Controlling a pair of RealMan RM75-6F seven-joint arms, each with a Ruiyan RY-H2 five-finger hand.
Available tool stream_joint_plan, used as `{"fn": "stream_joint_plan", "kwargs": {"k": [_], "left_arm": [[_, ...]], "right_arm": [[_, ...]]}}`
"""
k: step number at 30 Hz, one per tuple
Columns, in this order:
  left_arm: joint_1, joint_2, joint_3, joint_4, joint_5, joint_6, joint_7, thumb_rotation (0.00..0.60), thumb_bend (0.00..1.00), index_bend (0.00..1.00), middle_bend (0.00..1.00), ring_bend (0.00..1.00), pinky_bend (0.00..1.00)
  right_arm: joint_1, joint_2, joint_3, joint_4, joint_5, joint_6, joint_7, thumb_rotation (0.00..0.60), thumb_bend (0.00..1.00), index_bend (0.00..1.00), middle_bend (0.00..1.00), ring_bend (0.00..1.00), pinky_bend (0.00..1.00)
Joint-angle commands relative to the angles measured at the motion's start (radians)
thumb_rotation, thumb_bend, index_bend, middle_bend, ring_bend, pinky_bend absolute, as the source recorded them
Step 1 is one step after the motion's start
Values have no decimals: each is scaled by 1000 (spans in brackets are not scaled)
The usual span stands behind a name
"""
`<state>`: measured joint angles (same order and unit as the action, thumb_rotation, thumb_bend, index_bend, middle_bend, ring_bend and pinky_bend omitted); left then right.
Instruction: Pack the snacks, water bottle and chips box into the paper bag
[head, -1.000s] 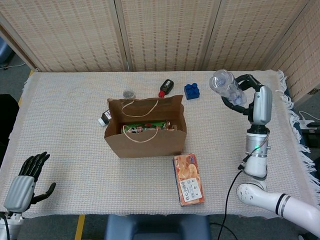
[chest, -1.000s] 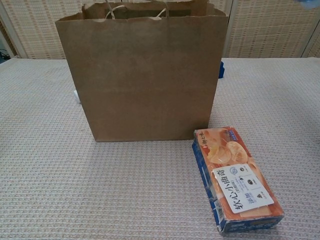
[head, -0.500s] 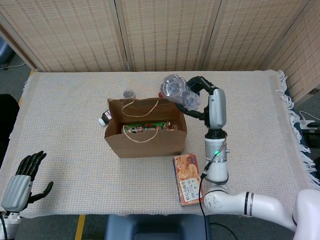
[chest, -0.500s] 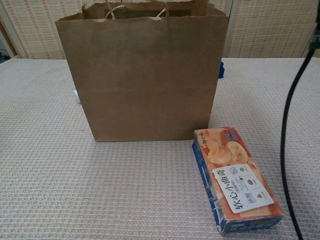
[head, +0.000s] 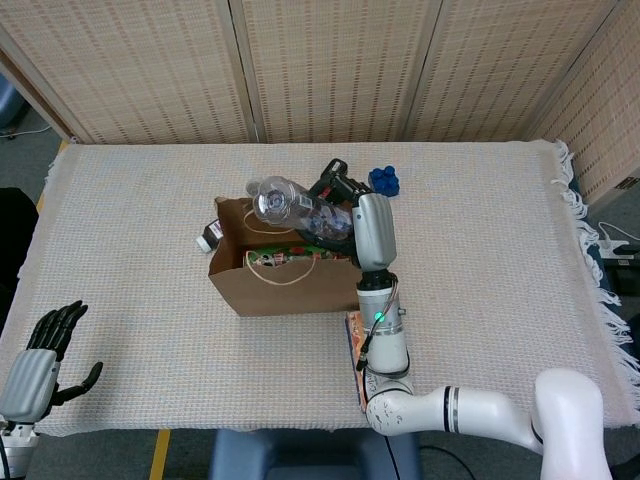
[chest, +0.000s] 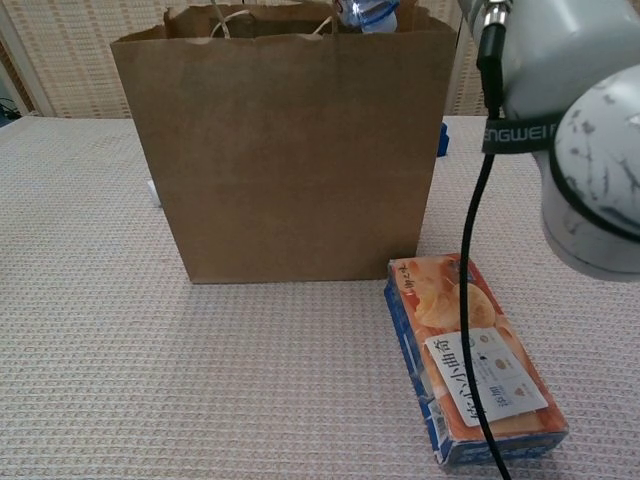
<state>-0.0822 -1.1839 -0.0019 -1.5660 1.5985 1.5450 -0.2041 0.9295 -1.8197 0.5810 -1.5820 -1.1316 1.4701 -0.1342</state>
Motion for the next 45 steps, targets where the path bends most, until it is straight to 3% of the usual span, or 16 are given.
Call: {"fn": "stream_joint_plan", "kwargs": {"k": [1,3,5,7,9,21,28,31,37,45], "left_arm": [[-1,-1,1,0,1,-1,0,600,348,0,0,0,21],[-1,-2,2,0,2,-3,3,600,348,0,0,0,22],[-2,-2,2,-1,3,-4,4,600,349,0,0,0,21],[-2,-3,2,0,2,-4,4,600,349,0,0,0,21],[-2,-3,1,0,1,-5,5,600,349,0,0,0,22],[-1,-4,1,4,0,-5,10,600,349,0,0,0,21],[0,-9,4,3,5,-3,29,600,349,0,0,0,21],[0,-12,5,2,8,-2,39,600,349,0,0,0,21],[0,-22,13,1,20,-4,71,600,348,0,0,0,22],[2,-32,20,-5,37,2,104,600,349,0,0,0,22]], "right_arm": [[-6,11,-12,-5,16,-30,-9,600,357,492,698,485,419],[-12,27,-23,-22,34,-69,-13,600,266,391,632,397,344],[-17,51,-36,-43,49,-115,-10,600,129,227,508,252,213],[-22,72,-45,-59,58,-146,-10,600,42,87,392,134,120],[-27,87,-49,-69,62,-164,-8,600,5,15,320,72,70],[-102,198,-31,-151,30,-150,63,600,0,0,249,9,0],[-215,369,-86,-254,-48,-178,166,600,0,0,249,9,0],[-271,462,-122,-283,-103,-194,226,600,0,0,248,10,0],[-367,646,-253,-298,-272,-252,348,600,0,0,248,9,0],[-454,740,-400,-254,-479,-203,447,600,0,0,249,9,0]]}}
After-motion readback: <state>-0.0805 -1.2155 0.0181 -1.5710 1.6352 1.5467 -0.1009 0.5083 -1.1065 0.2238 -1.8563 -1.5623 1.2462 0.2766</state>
